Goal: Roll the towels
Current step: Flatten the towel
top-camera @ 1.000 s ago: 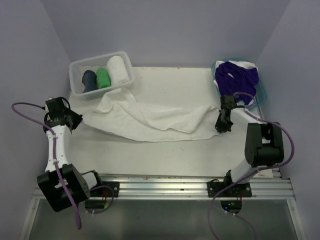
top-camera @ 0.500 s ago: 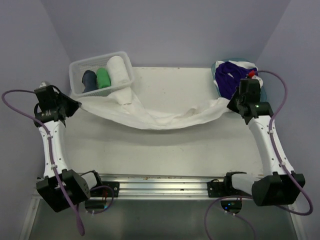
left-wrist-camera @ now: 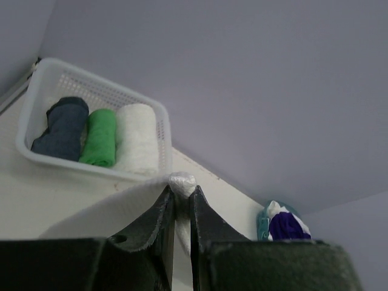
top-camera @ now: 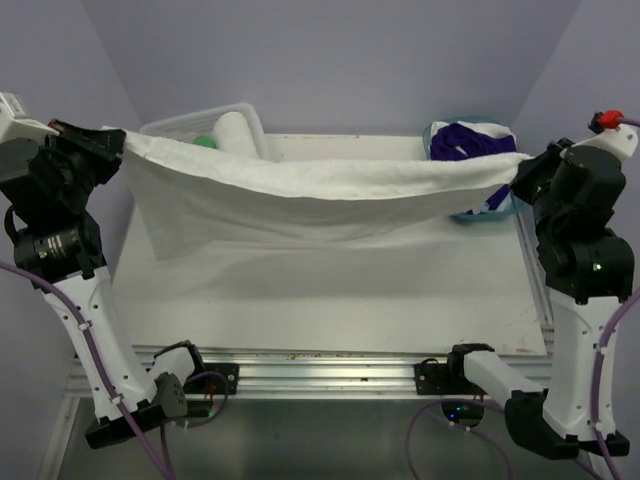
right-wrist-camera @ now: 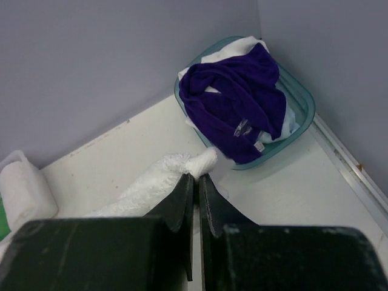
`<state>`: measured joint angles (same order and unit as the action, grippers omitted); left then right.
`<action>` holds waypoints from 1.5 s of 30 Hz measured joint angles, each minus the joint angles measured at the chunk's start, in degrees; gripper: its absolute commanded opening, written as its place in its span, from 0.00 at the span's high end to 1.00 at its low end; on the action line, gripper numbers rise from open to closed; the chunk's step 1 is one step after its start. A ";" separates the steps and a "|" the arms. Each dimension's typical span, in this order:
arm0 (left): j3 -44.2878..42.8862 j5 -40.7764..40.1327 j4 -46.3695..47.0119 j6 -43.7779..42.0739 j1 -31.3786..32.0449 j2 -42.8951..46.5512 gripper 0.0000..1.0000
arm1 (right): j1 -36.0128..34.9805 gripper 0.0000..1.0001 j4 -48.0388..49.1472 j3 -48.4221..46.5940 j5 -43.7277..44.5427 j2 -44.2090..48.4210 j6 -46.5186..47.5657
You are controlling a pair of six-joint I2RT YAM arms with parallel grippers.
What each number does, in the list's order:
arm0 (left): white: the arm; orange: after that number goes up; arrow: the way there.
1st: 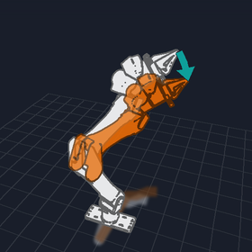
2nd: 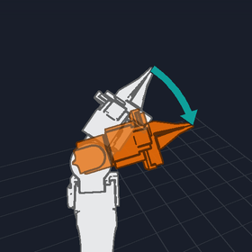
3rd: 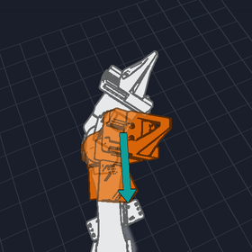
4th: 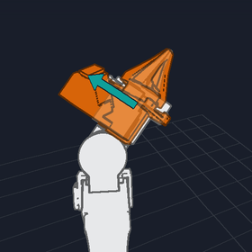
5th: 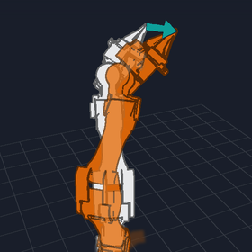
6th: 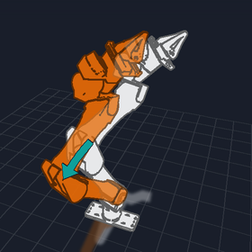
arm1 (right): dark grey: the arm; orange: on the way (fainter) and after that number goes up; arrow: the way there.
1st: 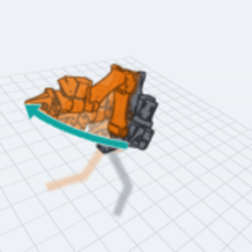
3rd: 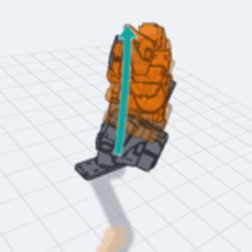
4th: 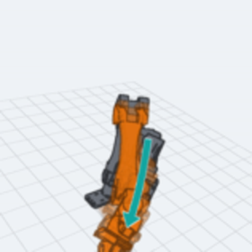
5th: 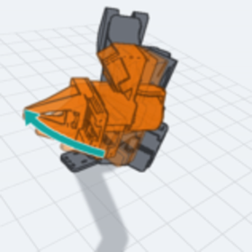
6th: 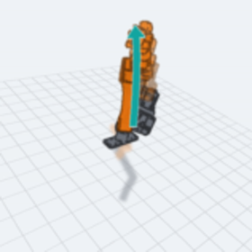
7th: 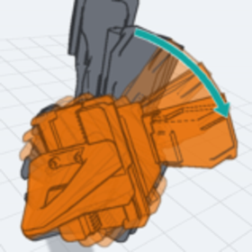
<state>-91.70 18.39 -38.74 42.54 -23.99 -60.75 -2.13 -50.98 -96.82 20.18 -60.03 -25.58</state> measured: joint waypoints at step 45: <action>28.00 -26.08 4.07 -5.42 13.92 -16.72 1.00 | -2.67 1.00 13.42 31.65 7.23 -20.70 -2.84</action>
<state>-63.70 -7.68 -34.68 37.12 -10.07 -77.47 -4.80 -37.56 -65.17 27.42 -80.73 -28.42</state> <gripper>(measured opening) 0.145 0.029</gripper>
